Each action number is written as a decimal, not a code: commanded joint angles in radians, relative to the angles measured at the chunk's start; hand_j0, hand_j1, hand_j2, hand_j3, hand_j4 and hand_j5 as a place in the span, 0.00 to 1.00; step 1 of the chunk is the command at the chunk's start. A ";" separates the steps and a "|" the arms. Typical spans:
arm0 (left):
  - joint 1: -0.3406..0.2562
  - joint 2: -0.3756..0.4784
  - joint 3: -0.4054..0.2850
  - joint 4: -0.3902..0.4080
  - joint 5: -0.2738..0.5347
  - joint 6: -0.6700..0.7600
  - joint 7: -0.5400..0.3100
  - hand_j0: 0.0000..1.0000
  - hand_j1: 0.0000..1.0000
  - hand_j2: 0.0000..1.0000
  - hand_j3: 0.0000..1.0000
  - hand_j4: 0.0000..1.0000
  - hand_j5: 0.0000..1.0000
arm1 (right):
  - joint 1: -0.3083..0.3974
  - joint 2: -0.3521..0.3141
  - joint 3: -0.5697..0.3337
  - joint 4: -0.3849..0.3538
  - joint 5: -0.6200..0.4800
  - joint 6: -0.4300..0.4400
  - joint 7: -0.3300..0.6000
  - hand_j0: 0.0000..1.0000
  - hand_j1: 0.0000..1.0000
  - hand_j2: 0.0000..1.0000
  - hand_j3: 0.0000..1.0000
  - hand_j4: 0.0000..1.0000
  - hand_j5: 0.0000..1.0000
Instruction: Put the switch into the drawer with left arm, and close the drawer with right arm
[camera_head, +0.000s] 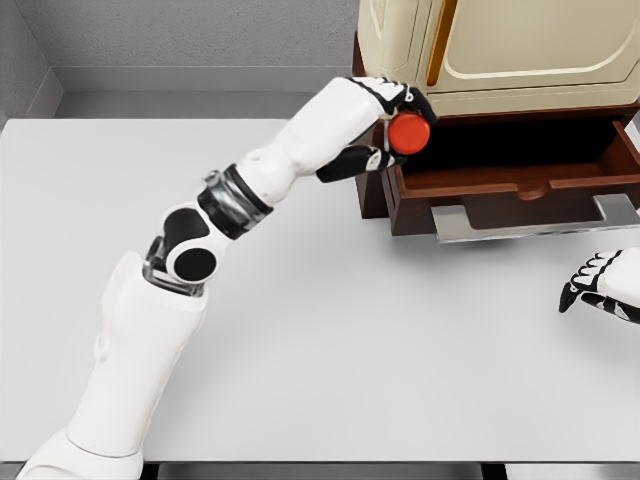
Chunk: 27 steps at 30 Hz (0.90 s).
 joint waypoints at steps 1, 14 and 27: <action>0.000 -0.002 -0.009 0.023 -0.045 0.000 0.001 0.37 0.37 0.37 0.37 0.37 0.37 | 0.000 -0.002 0.000 0.000 -0.006 0.001 0.000 0.46 0.46 0.46 0.46 0.46 0.46; -0.090 -0.002 -0.123 0.064 -0.166 0.000 0.002 0.36 0.36 0.36 0.36 0.36 0.36 | 0.000 -0.002 0.000 0.000 -0.006 0.001 0.000 0.46 0.46 0.46 0.46 0.46 0.46; -0.160 -0.002 -0.146 0.099 -0.245 0.002 0.002 0.38 0.38 0.38 0.38 0.38 0.38 | 0.000 -0.002 0.000 0.000 -0.006 0.001 0.000 0.46 0.46 0.46 0.46 0.46 0.46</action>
